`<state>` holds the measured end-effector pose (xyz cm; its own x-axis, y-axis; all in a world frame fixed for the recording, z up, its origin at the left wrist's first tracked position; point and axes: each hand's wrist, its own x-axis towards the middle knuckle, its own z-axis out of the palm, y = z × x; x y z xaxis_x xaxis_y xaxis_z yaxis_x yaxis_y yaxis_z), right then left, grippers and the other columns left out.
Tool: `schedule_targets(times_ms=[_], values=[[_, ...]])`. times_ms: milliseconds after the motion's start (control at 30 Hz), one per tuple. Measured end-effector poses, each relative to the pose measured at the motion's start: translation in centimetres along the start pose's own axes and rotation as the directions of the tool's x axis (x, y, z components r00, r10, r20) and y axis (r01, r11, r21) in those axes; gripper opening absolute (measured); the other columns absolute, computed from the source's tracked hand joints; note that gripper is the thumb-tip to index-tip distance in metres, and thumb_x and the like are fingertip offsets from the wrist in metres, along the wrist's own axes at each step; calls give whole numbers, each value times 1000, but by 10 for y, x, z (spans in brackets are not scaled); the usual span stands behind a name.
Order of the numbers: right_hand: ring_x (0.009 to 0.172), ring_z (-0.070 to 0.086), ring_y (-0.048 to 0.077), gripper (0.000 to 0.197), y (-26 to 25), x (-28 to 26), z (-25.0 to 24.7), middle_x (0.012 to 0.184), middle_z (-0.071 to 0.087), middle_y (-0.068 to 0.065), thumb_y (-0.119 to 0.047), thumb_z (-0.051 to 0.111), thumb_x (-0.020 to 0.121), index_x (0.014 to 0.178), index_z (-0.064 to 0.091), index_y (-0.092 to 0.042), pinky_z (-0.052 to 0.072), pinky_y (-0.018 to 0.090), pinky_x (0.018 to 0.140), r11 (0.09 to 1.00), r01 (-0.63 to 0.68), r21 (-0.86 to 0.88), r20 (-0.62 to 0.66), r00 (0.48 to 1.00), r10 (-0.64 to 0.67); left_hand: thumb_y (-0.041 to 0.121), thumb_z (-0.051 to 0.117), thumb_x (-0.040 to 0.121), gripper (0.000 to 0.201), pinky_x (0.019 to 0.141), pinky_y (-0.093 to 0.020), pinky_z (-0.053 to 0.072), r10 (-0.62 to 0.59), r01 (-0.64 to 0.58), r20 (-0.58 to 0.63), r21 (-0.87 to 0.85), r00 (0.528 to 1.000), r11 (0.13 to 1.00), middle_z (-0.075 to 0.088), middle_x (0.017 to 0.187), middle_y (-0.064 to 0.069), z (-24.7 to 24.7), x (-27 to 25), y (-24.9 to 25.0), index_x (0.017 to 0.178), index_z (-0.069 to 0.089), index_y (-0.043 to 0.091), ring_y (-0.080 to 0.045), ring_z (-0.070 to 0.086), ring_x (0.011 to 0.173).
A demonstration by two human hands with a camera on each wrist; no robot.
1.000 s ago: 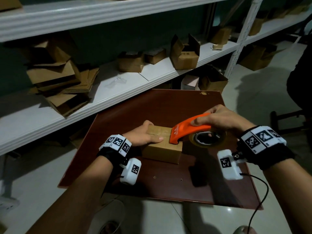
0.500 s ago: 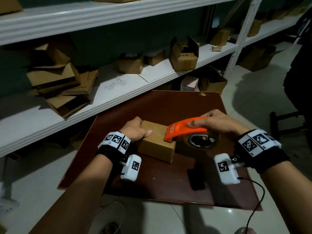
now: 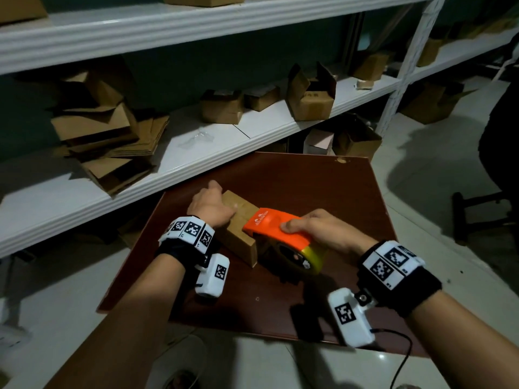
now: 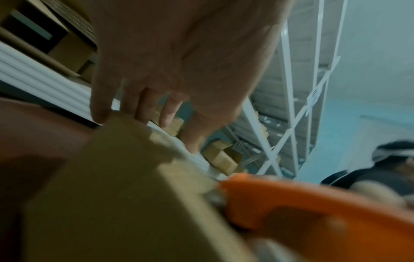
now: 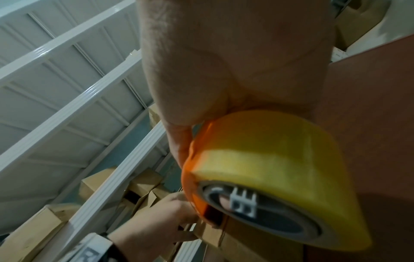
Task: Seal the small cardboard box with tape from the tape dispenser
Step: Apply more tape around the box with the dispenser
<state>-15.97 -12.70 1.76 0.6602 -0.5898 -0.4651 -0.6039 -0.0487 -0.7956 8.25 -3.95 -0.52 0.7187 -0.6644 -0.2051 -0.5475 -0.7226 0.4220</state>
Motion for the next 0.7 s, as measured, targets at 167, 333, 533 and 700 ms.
schedule_targets(times_ms=[167, 333, 533, 700], values=[[81, 77, 27, 63, -1, 0, -1, 92, 79, 11, -56, 76, 63, 103, 76, -7, 61, 47, 90, 1000, -14, -7, -25, 1000, 14, 54, 59, 102, 85, 127, -51, 24, 30, -42, 176, 68, 984, 997, 17, 169, -22, 17, -8, 12, 166, 19, 15, -43, 16, 158], [80, 72, 19, 65, 1, 1, 6, 97, 74, 8, -57, 73, 65, 111, 67, -11, 59, 31, 73, 994, -102, -43, -63, 993, 99, 65, 53, 101, 97, 130, -50, 16, 45, -56, 195, 51, 980, 997, 9, 169, -21, 27, 0, 4, 170, 2, 21, -43, 9, 158], [88, 68, 17, 47, 1, -3, 11, 99, 72, 5, -59, 74, 83, 98, 68, -15, 55, 33, 78, 992, -97, -75, -69, 993, 91, 74, 47, 98, 103, 131, -49, 12, 94, -108, 209, 56, 973, 993, 9, 168, -17, 31, 1, -6, 170, -7, 25, -40, 8, 156], [91, 73, 22, 54, -2, -1, 9, 98, 76, 6, -63, 77, 77, 96, 73, -13, 58, 39, 88, 990, -98, -99, -73, 993, 91, 83, 41, 93, 104, 129, -53, 20, 133, -148, 183, 75, 974, 986, 6, 171, -14, 34, 2, -12, 170, -7, 31, -38, 8, 157]])
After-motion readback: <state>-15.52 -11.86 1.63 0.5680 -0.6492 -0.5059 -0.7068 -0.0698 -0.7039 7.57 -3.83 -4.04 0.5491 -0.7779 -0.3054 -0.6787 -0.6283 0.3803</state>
